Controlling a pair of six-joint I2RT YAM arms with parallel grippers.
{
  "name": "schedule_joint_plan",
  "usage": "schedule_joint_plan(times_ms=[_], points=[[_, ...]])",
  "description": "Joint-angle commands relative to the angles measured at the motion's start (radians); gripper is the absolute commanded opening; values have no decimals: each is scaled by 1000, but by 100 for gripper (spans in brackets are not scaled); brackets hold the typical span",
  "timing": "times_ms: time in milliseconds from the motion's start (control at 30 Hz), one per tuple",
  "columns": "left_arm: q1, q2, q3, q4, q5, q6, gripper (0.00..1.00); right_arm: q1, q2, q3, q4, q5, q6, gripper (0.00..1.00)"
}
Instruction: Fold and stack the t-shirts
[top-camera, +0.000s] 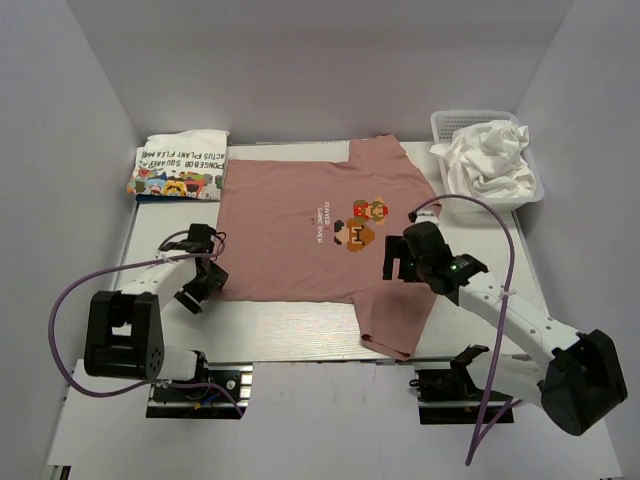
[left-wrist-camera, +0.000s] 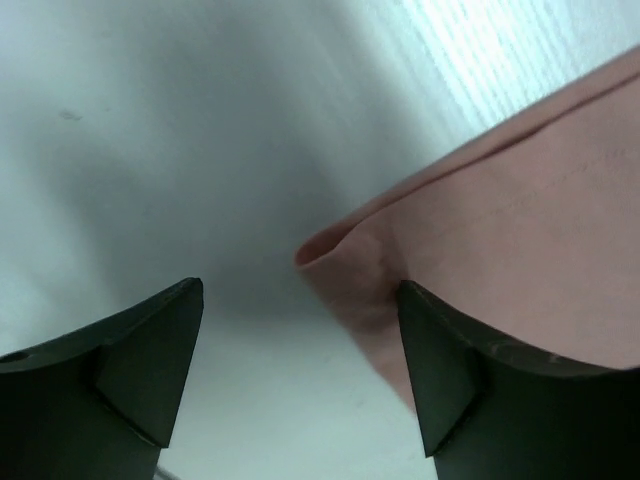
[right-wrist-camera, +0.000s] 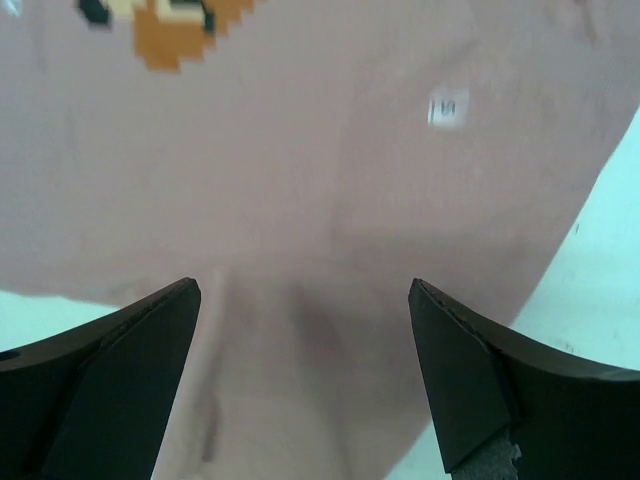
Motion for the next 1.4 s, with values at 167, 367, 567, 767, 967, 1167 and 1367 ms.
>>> schedule_joint_plan(times_ms=[167,367,567,767,967,1167,1367], points=[[8,95,-49,152,85,-25,11,130,-69,-40,-242,19,132,90],[8,97,-60,152,76,-25,0,286,-54,-56,-358,-65,209,90],[8,88,-23,131,65,-16,0,418,16,-80,-398,-101,309,88],[8,77,-5,120,44,3,0,497,60,-136,-404,-156,353,85],[8,47,14,109,65,12,0,505,151,-162,-355,-70,390,62],[8,46,34,89,76,12,0,498,198,-107,-355,88,455,0],[8,46,112,56,65,21,0,449,187,5,-414,243,458,0]])
